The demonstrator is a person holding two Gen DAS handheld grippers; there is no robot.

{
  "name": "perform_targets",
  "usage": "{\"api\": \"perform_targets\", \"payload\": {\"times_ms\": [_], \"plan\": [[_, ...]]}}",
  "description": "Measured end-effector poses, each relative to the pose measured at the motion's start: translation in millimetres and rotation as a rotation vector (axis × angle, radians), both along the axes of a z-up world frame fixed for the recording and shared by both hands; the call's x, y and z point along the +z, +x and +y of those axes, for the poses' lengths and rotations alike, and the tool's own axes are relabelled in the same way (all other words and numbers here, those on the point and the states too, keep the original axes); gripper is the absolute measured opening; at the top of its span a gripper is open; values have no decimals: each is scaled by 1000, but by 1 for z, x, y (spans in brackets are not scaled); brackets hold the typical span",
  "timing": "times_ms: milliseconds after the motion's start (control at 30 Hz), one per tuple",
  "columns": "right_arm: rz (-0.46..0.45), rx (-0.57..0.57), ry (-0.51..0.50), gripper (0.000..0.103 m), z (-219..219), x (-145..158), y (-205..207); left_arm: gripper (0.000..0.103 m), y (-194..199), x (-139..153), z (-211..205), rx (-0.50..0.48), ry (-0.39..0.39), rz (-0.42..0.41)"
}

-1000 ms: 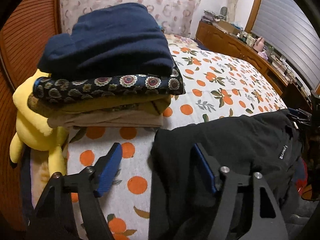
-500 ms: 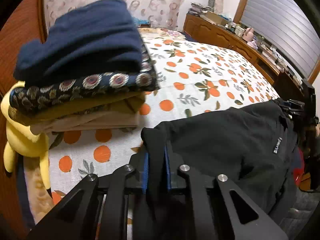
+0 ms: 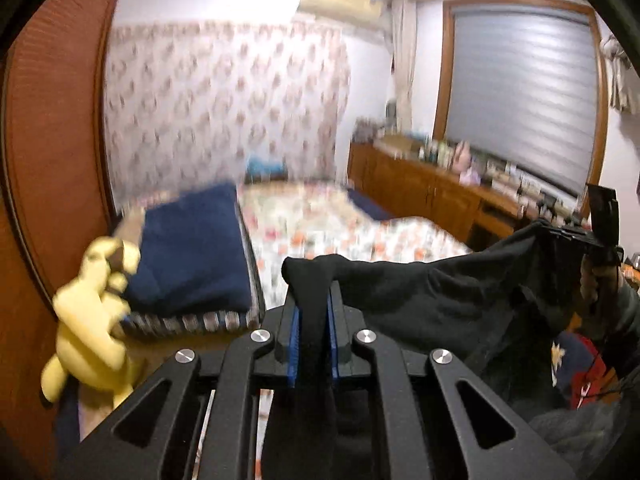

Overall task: Fold small clothes
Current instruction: 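Grasp the T-shirt edges with both tools and lift it high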

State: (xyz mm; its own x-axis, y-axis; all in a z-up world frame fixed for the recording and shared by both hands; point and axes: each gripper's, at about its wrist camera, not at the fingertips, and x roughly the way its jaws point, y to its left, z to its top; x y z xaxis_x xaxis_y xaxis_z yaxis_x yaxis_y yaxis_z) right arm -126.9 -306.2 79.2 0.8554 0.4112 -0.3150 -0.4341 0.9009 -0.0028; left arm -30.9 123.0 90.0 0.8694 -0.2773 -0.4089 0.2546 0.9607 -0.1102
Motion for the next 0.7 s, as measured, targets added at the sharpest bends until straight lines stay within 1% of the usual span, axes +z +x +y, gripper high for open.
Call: {"api": "perform_targets", "payload": {"times_ms": [100,167,333,400,600,700], "plan": [[-92,-7,39,13,-9,32,-29,12,-11,29,7,11,-27,-83],[-130,6,59,13,-15,51,-45,12,-18,47,9,11,-36,-133],[-230,14,56,13,-21,91,-79,12,-38,80,13,26,-38,-254],[-266,41,60,13,-22,101,-90,12,-49,90,14,34,-42,-309],[-340,65,67,13,-31,121,-107,12,-63,112,18,40,-56,-389],[-376,62,63,13,-31,117,-106,12,-55,123,22,48,-52,-414]]}}
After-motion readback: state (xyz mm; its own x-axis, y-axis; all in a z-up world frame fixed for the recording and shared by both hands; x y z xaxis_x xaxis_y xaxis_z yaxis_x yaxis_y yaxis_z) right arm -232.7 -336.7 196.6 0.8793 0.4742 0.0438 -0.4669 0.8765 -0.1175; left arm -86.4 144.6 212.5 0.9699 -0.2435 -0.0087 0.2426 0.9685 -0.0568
